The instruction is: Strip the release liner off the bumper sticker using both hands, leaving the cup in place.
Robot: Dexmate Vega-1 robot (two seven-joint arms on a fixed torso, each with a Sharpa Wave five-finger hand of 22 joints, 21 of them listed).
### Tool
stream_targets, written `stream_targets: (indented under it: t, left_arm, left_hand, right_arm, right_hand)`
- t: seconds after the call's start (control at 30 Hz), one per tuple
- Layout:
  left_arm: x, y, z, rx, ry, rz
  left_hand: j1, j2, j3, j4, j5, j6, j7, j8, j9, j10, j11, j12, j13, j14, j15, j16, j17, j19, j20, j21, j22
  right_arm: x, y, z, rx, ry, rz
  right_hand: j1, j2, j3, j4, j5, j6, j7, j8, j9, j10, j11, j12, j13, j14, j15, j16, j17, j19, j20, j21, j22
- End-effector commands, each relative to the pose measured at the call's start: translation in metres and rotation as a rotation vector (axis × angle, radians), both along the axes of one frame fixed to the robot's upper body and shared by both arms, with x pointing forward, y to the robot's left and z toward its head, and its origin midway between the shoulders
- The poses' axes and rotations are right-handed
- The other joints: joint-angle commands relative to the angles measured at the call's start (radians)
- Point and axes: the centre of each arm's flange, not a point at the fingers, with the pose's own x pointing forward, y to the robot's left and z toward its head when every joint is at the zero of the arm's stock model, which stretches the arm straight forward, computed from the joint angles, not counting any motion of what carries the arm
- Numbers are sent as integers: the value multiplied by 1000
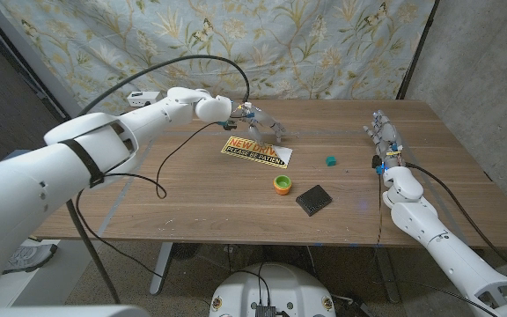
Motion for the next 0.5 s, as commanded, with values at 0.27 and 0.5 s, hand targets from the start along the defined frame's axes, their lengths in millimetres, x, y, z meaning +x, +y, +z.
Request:
stream_targets:
  t: [0.27, 0.5]
  left_arm:
    - [-2, -4, -5, 11, 14, 1]
    - [-3, -4, -9, 10, 14, 1]
  left_hand:
    - [13, 7, -11, 5, 7, 23, 4, 13, 9, 14, -1, 4, 2, 14, 0, 0, 4, 8, 0, 5, 5]
    - [15, 7, -15, 5, 8, 37, 5, 21, 13, 16, -1, 2, 3, 15, -1, -2, 4, 7, 0, 4, 5]
  right_arm:
    - [-1, -6, -7, 12, 8, -14]
    - [-1, -6, -10, 18, 11, -14]
  right_hand:
    - [9, -1, 4, -1, -1, 5, 6, 4, 2, -4, 2, 6, 1, -4, 0, 4, 2, -4, 4, 7, 2]
    - [9, -1, 4, -1, -1, 5, 6, 4, 2, -5, 2, 6, 1, -3, 0, 5, 2, -5, 4, 7, 2]
